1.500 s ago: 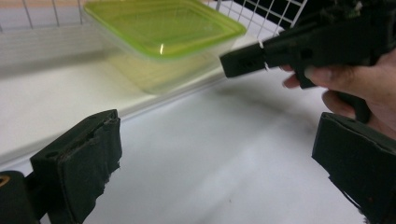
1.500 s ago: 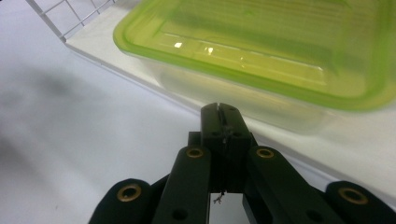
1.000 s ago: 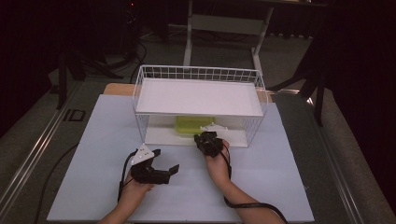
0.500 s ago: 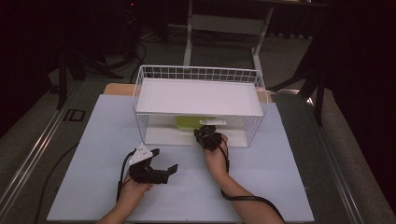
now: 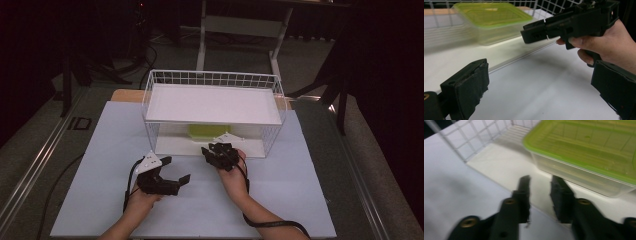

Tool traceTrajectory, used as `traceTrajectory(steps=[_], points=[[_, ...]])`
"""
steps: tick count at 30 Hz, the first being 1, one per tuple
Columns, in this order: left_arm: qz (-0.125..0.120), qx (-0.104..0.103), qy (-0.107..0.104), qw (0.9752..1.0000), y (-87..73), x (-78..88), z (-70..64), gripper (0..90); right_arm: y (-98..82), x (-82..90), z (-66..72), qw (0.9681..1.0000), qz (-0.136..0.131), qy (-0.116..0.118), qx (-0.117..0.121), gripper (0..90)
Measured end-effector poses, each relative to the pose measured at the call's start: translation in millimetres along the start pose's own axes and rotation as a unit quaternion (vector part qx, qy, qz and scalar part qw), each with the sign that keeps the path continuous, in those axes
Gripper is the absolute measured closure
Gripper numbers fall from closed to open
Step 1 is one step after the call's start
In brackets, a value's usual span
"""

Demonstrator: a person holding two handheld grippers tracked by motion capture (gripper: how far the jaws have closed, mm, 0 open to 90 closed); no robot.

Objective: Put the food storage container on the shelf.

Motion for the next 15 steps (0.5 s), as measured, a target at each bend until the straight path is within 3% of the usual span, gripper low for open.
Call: traceTrajectory(steps=[1, 2, 3, 4, 5, 7, 11, 14, 15], points=[[0.001, -0.003, -0.006, 1.0, 2.0, 0.6, -0.8, 2.4, 0.0, 0.0, 0.0, 1.0, 0.0, 0.0, 0.0, 60.8], [-0.003, -0.005, -0.01, 0.9999, 4.6, 1.3, -1.6, 2.4, -1.1, 5.6, 2.9, 0.9999, 0.002, 0.008, 0.007, 51.8], [-0.005, -0.003, -0.014, 0.9999, 6.9, 1.9, -2.4, 2.4, -1.1, 5.6, 2.9, 0.9999, 0.002, 0.008, 0.007, 51.8], [-0.003, -0.006, -0.025, 0.9997, 10.5, 3.0, -5.5, 2.4, -1.8, 11.5, 5.3, 0.9997, 0.001, 0.02, 0.01, 40.6], [-0.003, -0.006, -0.025, 0.9997, 10.5, 3.0, -5.5, 2.3, -1.8, 11.5, 5.3, 0.9997, 0.001, 0.02, 0.01, 40.6], [-0.004, -0.013, -0.034, 0.9993, 13.4, 4.3, -9.4, 1.7, -4.0, 21.6, 10.5, 0.9986, -0.004, 0.051, 0.013, 21.6], [-0.008, -0.022, -0.046, 0.9987, 18.2, 4.5, -15.7, 1.6, -7.3, 33.1, 14.1, 0.9978, -0.011, 0.062, 0.022, 14.4], [-0.007, -0.023, -0.063, 0.9977, 19.2, 3.4, -19.9, 1.7, -9.4, 38.4, 16.1, 0.9973, -0.008, 0.068, 0.025, 14.5], [-0.011, -0.032, -0.063, 0.9974, 20.3, 2.4, -22.2, 1.7, -9.8, 42.7, 17.9, 0.997, -0.012, 0.071, 0.029, 14.5]])
Point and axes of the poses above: each handheld gripper's, and its own axes: x roughly backward along the jaws, y roughly out of its top, z roughly to its left, the point moved 8 cm from there along -x, roughly forward along the jaws, and after that the axes turned 8 degrees about y, right-handed, at the moved point
